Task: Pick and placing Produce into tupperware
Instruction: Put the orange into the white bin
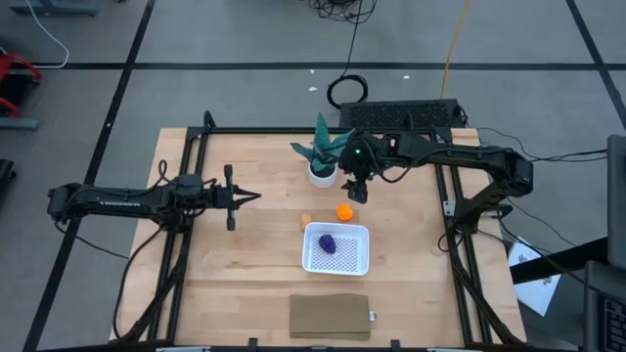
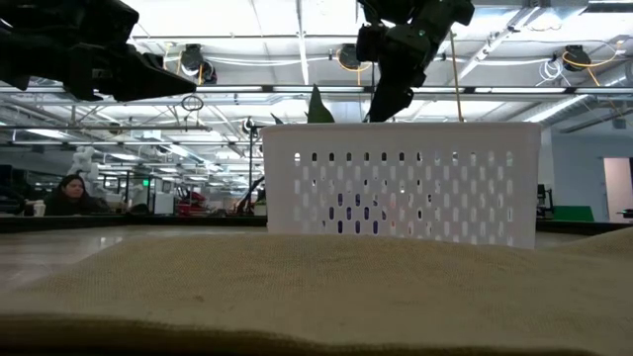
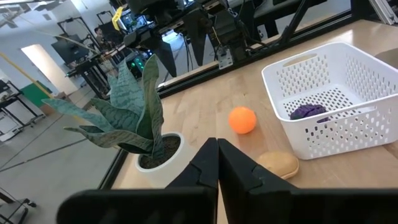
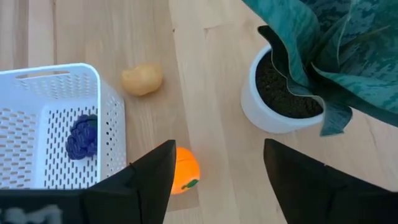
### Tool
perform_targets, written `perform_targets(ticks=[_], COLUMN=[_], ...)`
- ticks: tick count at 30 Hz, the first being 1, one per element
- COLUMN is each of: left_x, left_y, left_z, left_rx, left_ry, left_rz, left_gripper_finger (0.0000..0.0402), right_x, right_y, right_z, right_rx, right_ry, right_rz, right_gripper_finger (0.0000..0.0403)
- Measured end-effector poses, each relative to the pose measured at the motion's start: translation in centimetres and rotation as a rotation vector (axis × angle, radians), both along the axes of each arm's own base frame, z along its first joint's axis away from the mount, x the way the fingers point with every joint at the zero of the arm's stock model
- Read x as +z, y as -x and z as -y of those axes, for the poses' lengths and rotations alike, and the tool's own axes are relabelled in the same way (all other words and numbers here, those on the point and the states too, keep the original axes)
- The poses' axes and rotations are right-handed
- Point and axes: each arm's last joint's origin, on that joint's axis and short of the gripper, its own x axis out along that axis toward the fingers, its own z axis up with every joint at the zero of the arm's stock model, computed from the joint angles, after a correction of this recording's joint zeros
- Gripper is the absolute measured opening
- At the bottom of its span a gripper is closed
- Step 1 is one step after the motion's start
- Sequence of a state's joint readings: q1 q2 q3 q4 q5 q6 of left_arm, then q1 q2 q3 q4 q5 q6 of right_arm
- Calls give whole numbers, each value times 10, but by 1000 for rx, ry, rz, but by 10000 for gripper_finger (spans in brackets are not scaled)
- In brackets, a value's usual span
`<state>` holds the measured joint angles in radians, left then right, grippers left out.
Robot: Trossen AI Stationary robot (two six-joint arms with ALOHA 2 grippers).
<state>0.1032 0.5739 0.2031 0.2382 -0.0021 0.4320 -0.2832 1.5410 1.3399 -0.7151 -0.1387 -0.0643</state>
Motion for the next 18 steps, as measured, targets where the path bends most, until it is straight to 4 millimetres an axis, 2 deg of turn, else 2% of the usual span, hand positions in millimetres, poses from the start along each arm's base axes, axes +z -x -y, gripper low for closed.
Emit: perform_targets(ticks=[9, 18], left_x=[0, 0], left_y=[0, 0], left_z=[0, 0], left_rx=[1, 3], left_ry=[3, 22], left_rz=[0, 1], left_gripper_finger=[27, 10], right_x=[-25, -56], right_y=[-14, -23], right_z=[-7, -6], right_rx=[52, 38], right_ry=[-11, -58], right_rz=[-92, -226], right_gripper_finger=[236, 236])
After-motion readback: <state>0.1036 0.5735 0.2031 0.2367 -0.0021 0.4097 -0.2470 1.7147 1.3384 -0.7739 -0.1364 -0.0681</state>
